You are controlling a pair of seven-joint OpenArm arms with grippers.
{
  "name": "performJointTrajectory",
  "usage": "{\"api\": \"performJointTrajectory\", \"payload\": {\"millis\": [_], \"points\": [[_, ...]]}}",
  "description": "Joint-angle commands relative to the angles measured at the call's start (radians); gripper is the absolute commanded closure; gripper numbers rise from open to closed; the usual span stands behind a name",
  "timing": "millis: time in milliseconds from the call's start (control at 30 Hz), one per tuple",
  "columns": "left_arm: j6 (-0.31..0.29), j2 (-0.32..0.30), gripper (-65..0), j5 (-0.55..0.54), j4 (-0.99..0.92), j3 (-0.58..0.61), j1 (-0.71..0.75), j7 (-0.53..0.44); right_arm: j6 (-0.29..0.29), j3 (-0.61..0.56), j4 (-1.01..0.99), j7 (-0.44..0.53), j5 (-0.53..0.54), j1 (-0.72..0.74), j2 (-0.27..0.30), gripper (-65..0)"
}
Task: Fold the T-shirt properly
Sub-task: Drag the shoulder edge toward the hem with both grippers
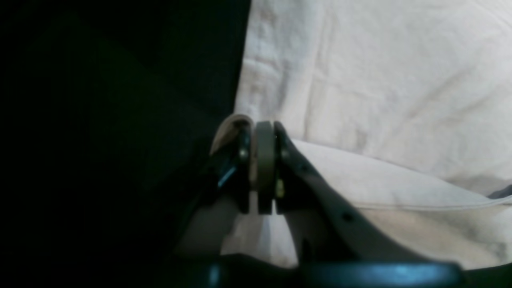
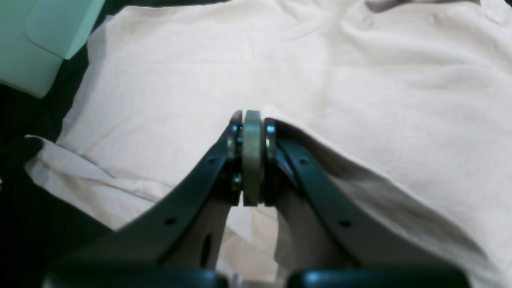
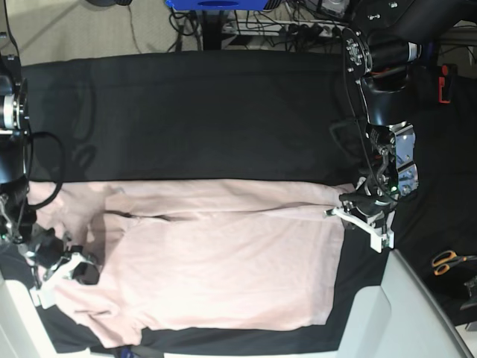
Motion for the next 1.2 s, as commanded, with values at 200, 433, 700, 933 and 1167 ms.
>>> {"api": "performJointTrajectory", "payload": {"millis": [200,433,700,933,1167], "points": [[-0.005,-0.009,0.0,-0.007,0.024,-0.001,-0.037,-0.026,0.01,-0.001,0.014,0.027,0.017,0.049,-0.002,-0.2],[-0.005,-0.009,0.0,-0.007,0.025,-0.001,-0.038,-0.026,0.01,-0.001,0.011,0.027,0.017,0.058,-0.014,-0.2],[-0.005,-0.007,0.0,-0.007,0.01,-0.001,-0.081,-0.026,0.01,0.006,0.011,0.027,0.017,0.045,-0.014,-0.2],[-0.005,-0.007,0.0,-0.004,0.008,0.001,-0.08,-0.026,0.01,0.008,0.011,0.027,0.019,0.037,-0.014,-0.2],[-0.005,-0.007,0.0,0.002,-0.008,0.001,-0.075,-0.026,0.01,0.009,0.011,0.03,0.021,0.037,-0.014,-0.2]]}}
